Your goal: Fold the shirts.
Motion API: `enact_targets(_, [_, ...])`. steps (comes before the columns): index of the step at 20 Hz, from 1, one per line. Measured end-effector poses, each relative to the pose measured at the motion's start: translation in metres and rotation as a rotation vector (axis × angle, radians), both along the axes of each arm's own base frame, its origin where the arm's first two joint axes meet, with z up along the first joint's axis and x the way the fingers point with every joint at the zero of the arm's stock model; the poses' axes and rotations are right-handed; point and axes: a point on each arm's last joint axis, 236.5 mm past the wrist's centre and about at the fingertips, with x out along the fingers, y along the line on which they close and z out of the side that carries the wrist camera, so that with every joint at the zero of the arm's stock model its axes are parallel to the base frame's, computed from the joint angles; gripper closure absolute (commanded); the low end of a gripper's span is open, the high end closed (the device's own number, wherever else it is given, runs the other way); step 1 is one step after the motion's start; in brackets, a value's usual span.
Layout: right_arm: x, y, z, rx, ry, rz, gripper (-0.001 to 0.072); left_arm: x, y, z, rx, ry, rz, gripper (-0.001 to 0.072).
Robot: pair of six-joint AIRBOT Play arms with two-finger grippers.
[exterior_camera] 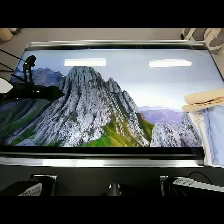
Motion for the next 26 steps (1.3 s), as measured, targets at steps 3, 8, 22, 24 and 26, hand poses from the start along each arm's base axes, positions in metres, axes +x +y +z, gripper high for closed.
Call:
enact_targets(3, [-0.011,-0.024,0.016,-0.054,-0.046,-0.089,0.0694,-0.001,-0.004,0.000,0.000,-0.001,-0.009,0.0681])
enact_targets(8, [0.016,-0.019,0.021,-0.094,-0.093,-0.078,0.0695,0.004,-0.006,0.003,-0.001,-0.025,-0.003,0.0681])
enact_targets(22, [0.018,-0.002,0.042,-0.171,-0.170,0.022,0.0694,0.023,-0.001,0.013,-0.003,-0.107,0.047,0.0681])
enact_targets(24, [-0.024,-0.014,0.019,-0.171,-0.019,-0.012,0.0694,0.024,-0.001,0.014,-0.003,-0.111,0.049,0.0681])
enact_targets(26, [-0.067,-0.027,-0.003,-0.155,0.138,-0.071,0.0694,0.024,-0.002,0.014,-0.003,-0.112,0.049,0.0681])
